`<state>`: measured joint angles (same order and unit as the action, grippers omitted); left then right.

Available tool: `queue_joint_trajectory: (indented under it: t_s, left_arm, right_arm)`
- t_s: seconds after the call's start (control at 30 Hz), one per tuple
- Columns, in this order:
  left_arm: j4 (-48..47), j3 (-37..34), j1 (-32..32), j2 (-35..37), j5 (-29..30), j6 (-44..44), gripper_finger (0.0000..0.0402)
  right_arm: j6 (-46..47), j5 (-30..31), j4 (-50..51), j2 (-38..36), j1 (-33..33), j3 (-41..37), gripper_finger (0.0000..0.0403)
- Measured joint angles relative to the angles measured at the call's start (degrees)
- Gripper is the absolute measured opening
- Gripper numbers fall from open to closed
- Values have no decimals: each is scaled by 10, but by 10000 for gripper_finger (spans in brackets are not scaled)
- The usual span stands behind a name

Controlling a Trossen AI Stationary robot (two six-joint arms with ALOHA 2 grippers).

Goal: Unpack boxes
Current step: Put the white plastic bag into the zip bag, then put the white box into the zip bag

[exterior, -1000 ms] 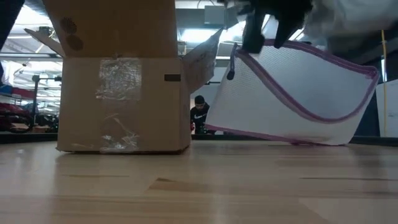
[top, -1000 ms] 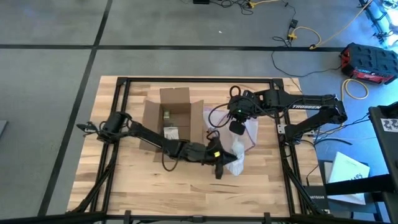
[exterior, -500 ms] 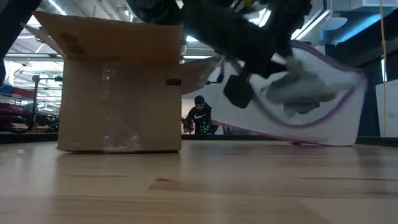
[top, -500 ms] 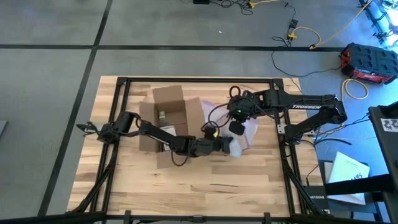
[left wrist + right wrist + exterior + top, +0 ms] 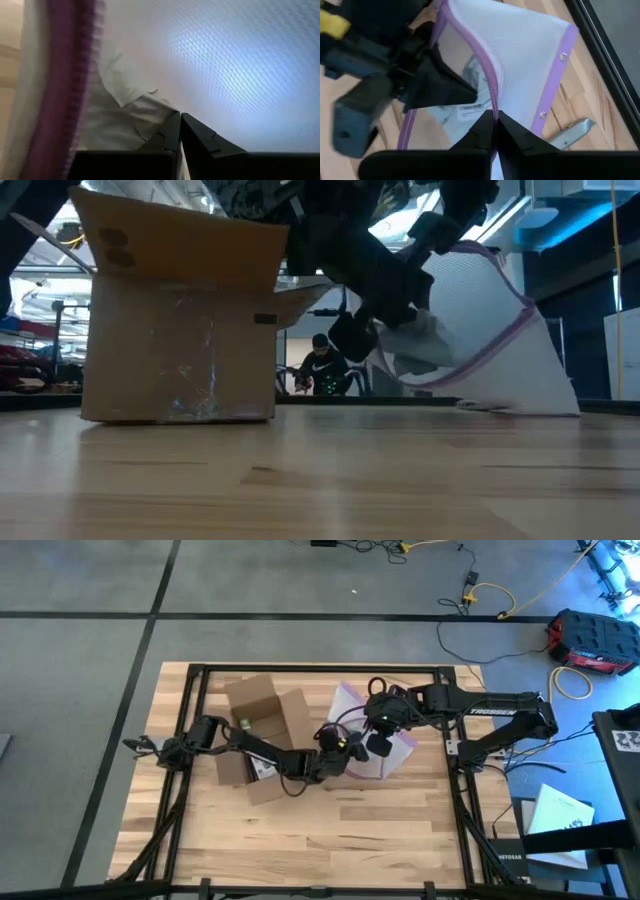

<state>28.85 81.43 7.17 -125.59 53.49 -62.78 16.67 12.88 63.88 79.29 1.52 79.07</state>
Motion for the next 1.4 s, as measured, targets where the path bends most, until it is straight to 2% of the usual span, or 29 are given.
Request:
queue_joint_trajectory:
  t_s: [0.13,0.2,0.27,0.37,0.57,0.7,0.77,0.87,1.0,1.2,1.4]
  left_arm:
    - [0,0,-13,-2,-54,1,7]
    - [5,0,-19,-2,-98,8,22]
    - [6,0,-23,-2,-115,18,46]
    - [7,0,-23,-2,-116,35,97]
    - [40,0,-23,-2,-124,90,225]
    - [77,-1,-19,17,-243,171,286]
    - [59,-1,-14,35,-307,200,295]
    - [-18,0,1,60,-375,238,298]
    - [-140,-1,25,92,-411,290,298]
    - [-269,-1,51,165,-405,346,297]
    - [-367,0,68,262,-320,380,296]
  right_arm:
    - [0,-4,-2,0,0,0,0]
    - [-2,-15,-2,0,0,0,0]
    - [-4,-19,-4,0,0,0,0]
    - [-4,-20,-5,0,0,0,0]
    - [-5,-20,-5,0,0,0,0]
    - [-5,-20,5,0,0,0,0]
    - [-10,-12,14,0,0,0,0]
    - [-21,-5,24,0,0,0,0]
    - [-32,-11,41,1,0,0,0]
    - [-51,-11,24,4,0,-52,0]
    - [-47,-16,2,4,0,-105,0]
